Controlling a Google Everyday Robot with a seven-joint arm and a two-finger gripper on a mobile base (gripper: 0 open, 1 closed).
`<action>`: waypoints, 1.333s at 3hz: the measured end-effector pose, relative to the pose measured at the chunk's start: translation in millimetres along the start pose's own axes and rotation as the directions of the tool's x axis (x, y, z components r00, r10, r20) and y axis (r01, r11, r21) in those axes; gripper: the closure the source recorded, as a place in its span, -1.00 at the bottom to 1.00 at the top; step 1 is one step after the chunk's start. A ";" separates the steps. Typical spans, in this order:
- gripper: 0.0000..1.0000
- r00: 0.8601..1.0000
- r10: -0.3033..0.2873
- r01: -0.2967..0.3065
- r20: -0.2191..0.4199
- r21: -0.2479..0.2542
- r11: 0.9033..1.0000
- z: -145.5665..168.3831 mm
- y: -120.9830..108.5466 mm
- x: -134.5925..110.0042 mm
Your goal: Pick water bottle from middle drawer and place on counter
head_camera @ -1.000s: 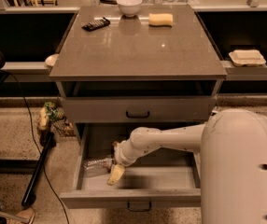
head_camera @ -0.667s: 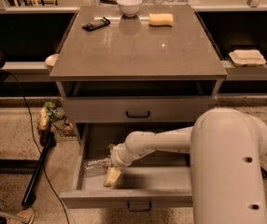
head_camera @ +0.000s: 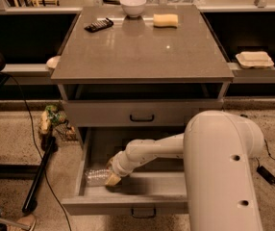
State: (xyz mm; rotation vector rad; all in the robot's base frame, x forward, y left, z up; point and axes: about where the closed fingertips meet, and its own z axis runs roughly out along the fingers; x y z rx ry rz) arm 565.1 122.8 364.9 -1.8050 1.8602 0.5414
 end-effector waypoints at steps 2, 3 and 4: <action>0.75 0.999 0.022 -0.018 -0.028 0.112 0.994 -51.9 2.1 15.6; 1.00 0.998 0.033 -0.023 -0.046 0.190 0.982 -114.4 12.9 22.9; 1.00 0.996 -0.004 0.030 -0.094 0.271 0.962 -195.7 14.2 11.4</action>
Offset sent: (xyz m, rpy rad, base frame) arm -0.0198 -0.0898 0.0777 -0.0581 -0.1519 -0.1512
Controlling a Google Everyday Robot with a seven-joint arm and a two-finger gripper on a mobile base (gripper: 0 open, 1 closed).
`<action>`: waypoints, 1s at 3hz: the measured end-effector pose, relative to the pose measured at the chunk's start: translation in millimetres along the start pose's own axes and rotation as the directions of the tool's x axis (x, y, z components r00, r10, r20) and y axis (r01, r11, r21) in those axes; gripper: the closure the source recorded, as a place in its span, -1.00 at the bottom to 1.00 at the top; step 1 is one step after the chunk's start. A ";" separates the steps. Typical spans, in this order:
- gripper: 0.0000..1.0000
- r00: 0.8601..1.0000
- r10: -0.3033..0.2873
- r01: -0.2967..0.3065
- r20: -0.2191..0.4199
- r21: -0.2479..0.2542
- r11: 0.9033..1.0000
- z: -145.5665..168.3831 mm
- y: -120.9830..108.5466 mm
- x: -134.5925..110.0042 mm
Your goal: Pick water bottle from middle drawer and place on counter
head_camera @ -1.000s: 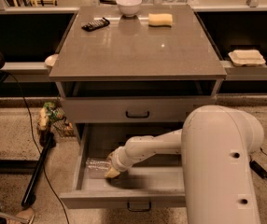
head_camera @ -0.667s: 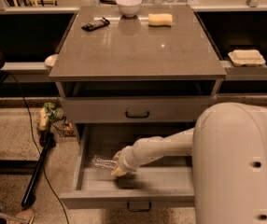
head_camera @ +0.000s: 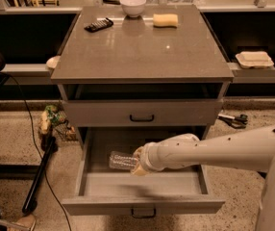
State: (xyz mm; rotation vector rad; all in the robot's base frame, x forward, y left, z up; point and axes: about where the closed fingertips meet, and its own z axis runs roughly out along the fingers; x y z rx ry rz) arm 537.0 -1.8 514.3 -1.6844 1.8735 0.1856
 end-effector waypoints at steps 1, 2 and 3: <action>1.00 1.000 0.006 -0.006 0.006 -0.012 1.000 3.7 1.7 0.8; 1.00 0.997 0.039 -0.035 0.066 -0.058 0.998 7.2 -0.7 -9.1; 1.00 0.985 0.015 -0.009 0.171 -0.035 0.999 -48.1 -38.1 -32.6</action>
Offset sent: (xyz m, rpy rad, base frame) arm 0.0251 -0.0542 0.0627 0.2061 0.0146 0.0642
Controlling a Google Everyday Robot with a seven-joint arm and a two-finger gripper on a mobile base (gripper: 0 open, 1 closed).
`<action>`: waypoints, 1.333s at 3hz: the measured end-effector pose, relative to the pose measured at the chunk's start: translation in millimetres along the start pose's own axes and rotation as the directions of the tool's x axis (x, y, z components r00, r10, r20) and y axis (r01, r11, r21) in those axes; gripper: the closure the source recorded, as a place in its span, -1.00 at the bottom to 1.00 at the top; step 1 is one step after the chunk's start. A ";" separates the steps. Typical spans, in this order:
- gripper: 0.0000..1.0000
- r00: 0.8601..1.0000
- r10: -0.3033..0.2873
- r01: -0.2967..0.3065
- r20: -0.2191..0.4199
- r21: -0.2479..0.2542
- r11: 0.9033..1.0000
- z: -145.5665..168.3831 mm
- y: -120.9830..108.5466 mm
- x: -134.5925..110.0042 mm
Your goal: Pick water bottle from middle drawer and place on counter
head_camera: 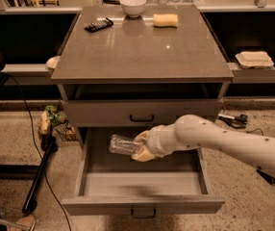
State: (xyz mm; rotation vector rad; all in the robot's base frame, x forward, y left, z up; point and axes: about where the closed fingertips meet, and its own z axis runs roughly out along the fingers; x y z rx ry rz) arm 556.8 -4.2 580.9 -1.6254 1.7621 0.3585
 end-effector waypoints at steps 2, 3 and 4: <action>1.00 0.999 -0.038 0.037 0.008 0.068 0.997 -81.9 -22.7 10.5; 1.00 0.995 -0.084 0.080 0.051 0.089 0.993 -106.2 -36.8 -7.0; 1.00 0.986 -0.155 0.148 0.062 0.113 0.983 -160.6 -63.2 -38.9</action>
Offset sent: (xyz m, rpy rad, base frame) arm 0.0000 -0.0477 0.0504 0.0055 -0.0658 -0.0095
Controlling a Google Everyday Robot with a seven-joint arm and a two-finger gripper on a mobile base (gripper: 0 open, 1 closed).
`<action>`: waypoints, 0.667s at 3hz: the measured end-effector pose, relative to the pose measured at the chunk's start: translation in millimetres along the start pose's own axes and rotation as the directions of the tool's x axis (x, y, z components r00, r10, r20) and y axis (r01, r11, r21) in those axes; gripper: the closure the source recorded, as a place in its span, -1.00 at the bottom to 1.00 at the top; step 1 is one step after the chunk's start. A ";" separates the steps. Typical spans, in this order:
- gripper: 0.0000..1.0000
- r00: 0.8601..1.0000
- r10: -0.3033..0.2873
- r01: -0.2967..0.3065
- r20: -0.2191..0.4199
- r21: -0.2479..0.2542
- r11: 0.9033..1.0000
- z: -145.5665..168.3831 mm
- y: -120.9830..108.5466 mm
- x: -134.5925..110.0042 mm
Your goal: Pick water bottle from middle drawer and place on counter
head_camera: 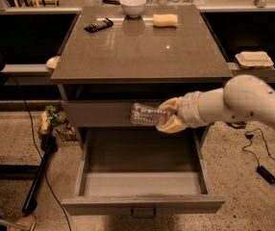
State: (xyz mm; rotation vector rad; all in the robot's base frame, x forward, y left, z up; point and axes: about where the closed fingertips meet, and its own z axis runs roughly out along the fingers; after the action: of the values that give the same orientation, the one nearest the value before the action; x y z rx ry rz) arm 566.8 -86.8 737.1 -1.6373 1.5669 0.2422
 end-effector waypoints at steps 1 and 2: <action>1.00 0.998 -0.055 0.055 -0.027 0.006 0.998 -48.0 -35.0 -27.2; 1.00 0.992 -0.105 0.107 -0.074 0.026 0.994 -89.7 -72.6 -56.6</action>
Offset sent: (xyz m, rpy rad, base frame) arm 0.0302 -0.0422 0.1887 -0.1781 -0.1306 -0.0006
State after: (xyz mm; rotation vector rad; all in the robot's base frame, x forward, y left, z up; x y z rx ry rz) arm 584.9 -114.4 861.3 -1.7171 1.5242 0.1030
